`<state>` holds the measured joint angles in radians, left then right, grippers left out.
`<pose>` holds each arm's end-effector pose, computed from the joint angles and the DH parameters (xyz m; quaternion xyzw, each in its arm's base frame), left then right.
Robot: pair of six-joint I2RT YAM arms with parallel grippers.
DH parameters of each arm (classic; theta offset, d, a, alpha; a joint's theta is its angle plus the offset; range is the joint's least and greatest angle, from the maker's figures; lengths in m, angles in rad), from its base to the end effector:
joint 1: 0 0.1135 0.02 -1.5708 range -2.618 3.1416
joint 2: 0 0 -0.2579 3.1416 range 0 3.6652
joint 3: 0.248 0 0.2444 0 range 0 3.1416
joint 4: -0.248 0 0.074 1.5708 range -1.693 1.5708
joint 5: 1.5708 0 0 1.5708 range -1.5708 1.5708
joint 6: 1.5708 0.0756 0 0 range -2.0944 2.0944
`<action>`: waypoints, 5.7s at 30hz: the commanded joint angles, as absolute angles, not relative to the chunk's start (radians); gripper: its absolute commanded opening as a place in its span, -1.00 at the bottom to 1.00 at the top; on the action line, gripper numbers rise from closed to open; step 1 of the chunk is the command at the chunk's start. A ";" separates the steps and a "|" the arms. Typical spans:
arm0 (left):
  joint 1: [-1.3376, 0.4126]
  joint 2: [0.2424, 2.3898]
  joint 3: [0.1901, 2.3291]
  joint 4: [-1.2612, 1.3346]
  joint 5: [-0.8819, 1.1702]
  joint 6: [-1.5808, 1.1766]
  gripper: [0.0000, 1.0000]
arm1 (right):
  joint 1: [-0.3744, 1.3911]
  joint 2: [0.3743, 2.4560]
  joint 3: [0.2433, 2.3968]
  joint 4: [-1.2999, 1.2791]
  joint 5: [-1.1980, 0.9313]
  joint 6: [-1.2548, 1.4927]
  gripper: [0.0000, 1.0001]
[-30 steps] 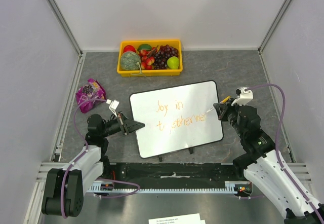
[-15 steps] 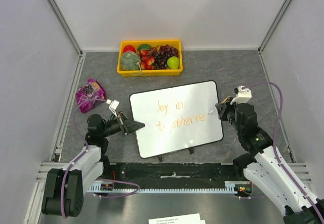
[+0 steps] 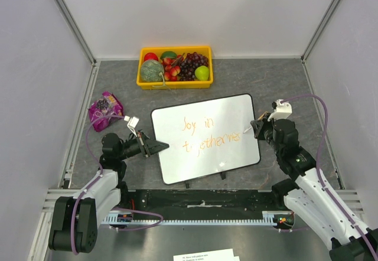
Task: Write a sentence on the whiteboard
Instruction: Write a sentence on the whiteboard, then put down the whiteboard marker without the cap at the corner of the board, then reset both arms
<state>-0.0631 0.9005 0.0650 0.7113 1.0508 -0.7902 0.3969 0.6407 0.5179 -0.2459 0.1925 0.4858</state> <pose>0.1694 -0.0764 0.1663 0.0797 0.7242 -0.5792 0.3657 0.1845 0.0616 0.2448 0.0908 0.8177 0.1688 0.5428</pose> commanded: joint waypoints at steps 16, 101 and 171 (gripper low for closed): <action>-0.063 0.893 0.037 0.729 1.060 -0.698 -0.96 | 0.393 0.603 0.440 -0.274 0.141 0.489 -1.00; -0.061 0.405 0.104 0.246 0.746 -0.632 0.72 | 0.382 0.420 0.627 -0.445 0.020 0.563 -1.00; -0.063 0.630 0.744 -0.472 0.451 -0.411 0.96 | 0.380 0.416 0.526 -0.715 0.055 0.762 0.96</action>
